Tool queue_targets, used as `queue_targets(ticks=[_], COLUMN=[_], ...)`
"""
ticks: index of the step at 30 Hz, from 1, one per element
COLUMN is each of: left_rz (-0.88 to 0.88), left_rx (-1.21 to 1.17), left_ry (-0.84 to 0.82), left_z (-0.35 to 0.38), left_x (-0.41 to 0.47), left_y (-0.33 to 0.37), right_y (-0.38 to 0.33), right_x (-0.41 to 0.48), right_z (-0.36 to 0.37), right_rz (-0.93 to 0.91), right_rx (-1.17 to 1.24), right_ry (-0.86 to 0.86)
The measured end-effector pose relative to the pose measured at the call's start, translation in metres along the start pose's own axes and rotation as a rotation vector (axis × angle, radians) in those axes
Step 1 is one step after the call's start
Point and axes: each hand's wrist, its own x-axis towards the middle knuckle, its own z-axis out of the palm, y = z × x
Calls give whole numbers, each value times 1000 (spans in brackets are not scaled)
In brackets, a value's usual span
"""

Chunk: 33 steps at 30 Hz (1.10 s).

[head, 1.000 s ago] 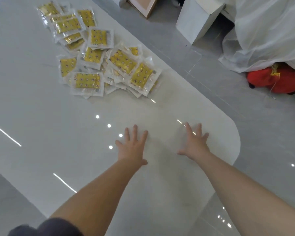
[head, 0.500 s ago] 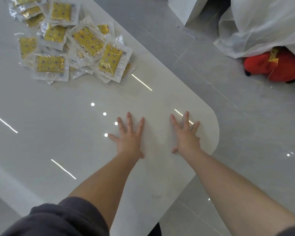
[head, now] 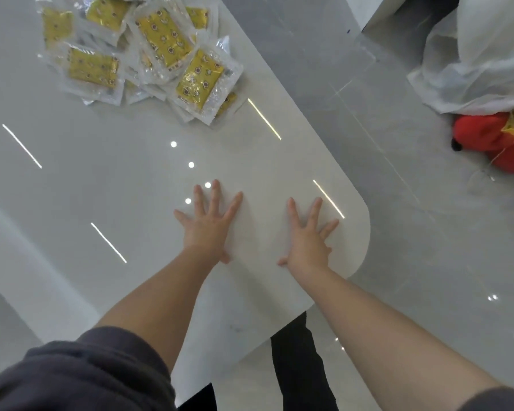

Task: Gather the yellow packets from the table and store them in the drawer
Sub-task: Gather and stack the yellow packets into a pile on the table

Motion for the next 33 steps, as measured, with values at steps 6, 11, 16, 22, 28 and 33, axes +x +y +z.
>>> queue_targets(ticks=[6, 11, 16, 22, 28, 33], left_rz=[-13, -37, -277, -522, -549, -584], left_rx=[-32, -12, -462, -583, -603, -581], left_ry=[14, -7, -29, 47, 88, 78], left_z=[4, -4, -31, -38, -31, -33], left_x=[1, -3, 14, 38, 41, 40], left_y=[1, 5, 61, 96, 96, 96], right_y=[15, 28, 32, 54, 73, 48], right_x=[3, 6, 7, 28, 76, 118], right_z=[-12, -29, -47, -92, -147, -178], right_rz=[-124, -208, -245, -578, -979, -1053], right_rx=[-218, -383, -355, -618, -794, -873], right_ry=[-10, -80, -229, -217, 44, -158])
